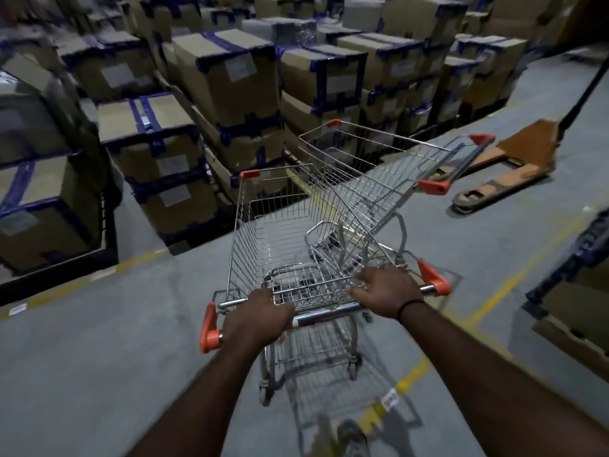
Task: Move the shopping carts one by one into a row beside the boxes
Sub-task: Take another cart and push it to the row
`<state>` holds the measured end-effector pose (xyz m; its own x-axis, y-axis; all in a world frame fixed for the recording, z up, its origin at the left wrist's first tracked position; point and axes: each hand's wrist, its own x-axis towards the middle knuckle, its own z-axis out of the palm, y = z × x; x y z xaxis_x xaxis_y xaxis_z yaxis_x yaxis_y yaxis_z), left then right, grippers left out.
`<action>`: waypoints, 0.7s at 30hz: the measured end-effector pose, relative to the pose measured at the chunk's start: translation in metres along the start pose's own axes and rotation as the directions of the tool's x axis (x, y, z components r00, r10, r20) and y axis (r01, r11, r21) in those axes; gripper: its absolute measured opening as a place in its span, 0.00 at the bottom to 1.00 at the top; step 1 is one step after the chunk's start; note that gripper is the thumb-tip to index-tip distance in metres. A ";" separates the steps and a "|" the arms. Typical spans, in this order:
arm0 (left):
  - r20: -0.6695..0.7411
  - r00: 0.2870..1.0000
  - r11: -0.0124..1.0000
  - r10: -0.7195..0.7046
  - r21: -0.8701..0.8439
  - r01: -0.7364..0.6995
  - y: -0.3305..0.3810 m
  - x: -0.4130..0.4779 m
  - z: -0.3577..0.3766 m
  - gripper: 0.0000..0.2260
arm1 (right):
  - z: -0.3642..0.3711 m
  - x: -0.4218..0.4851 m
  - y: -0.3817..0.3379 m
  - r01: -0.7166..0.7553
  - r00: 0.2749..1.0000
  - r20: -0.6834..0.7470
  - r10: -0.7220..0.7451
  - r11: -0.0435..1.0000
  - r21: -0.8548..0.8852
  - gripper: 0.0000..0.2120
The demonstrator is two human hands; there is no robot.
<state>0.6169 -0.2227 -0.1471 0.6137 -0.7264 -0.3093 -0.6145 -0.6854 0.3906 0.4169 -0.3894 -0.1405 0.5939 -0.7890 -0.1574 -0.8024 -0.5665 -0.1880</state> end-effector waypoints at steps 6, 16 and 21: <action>-0.067 0.995 0.997 -0.077 -0.027 0.075 0.043 0.065 -0.005 0.25 | -0.017 0.096 0.029 0.073 0.997 0.015 -0.072 0.997 -0.024 0.29; -0.173 0.959 0.975 -0.222 -0.062 0.215 0.096 0.143 -0.002 0.27 | -0.042 0.210 0.059 0.193 0.980 0.056 -0.192 0.981 -0.003 0.33; -0.171 0.960 0.976 -0.220 -0.039 0.216 0.115 0.169 -0.003 0.23 | -0.048 0.245 0.068 0.229 0.972 0.053 -0.227 0.973 -0.036 0.29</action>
<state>0.6518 -0.4245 -0.1515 0.8092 -0.5387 -0.2347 -0.4476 -0.8238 0.3479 0.5052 -0.6330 -0.1449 0.7627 -0.6263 -0.1614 -0.6467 -0.7401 -0.1844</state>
